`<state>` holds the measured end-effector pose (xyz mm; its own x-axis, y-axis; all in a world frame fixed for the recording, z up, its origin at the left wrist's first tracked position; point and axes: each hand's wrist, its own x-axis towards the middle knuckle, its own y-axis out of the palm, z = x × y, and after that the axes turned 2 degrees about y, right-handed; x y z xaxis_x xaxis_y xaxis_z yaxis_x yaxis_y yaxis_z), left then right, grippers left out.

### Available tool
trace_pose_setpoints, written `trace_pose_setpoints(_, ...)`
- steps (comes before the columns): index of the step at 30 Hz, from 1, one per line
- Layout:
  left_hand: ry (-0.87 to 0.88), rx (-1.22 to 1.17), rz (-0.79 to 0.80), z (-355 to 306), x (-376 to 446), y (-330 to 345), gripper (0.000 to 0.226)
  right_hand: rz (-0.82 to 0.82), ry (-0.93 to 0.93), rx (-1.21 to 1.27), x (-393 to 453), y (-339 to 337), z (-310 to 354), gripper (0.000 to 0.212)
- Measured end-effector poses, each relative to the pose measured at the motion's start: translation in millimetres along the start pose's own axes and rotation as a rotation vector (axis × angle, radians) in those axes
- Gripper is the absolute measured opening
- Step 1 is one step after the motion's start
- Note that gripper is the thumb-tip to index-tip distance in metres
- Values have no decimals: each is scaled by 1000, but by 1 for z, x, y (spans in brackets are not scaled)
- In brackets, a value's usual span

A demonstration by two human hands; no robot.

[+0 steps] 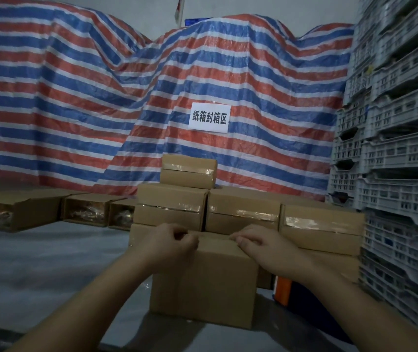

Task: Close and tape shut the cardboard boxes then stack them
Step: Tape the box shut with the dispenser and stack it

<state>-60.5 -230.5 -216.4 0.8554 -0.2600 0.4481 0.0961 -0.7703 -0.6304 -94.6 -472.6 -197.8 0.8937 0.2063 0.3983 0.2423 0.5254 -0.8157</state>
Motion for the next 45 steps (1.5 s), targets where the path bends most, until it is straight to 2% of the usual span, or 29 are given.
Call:
trace_pose_setpoints(3,1,43,14,-1,-4,-3,19,-268,124,248,-5,-4,-3,17)
trace_pose_setpoints(5,-2,60,18,-1,-6,-2,20,-369,338,479,-9,-9,-6,17)
trace_pose_setpoints(8,2,56,1,-1,-6,-1,21,-172,601,667,-22,-11,-12,26)
trace_pose_setpoints(10,7,58,-3,-1,-6,-1,21,-89,654,807,-27,-9,-12,32)
trace_pose_setpoints(13,2,78,-2,-3,-8,-2,20,-76,631,958,-31,-7,-10,28)
trace_pose_setpoints(16,2,75,-4,-3,-8,-2,21,-154,583,967,-30,-4,-10,18)
trace_pose_setpoints(19,4,70,-14,-1,-7,0,20,-233,549,758,-30,5,-9,12)
trace_pose_setpoints(21,-4,55,-27,2,-6,1,8,-239,561,685,-30,14,-10,10)
trace_pose_setpoints(25,-2,61,-47,7,-3,3,41,-233,605,802,-29,31,-13,17)
trace_pose_setpoints(30,3,50,-58,7,-2,5,36,-262,751,1091,-27,51,-7,22)
trace_pose_setpoints(32,0,55,-54,6,-3,5,42,-278,829,1158,-28,56,-4,25)
trace_pose_setpoints(36,3,76,-58,6,-3,4,50,-322,878,1206,-31,59,3,14)
trace_pose_setpoints(41,-1,102,-67,7,-5,4,53,-319,792,1084,-33,58,12,17)
trace_pose_setpoints(45,-6,109,-67,7,-7,2,54,-490,627,680,-33,59,14,22)
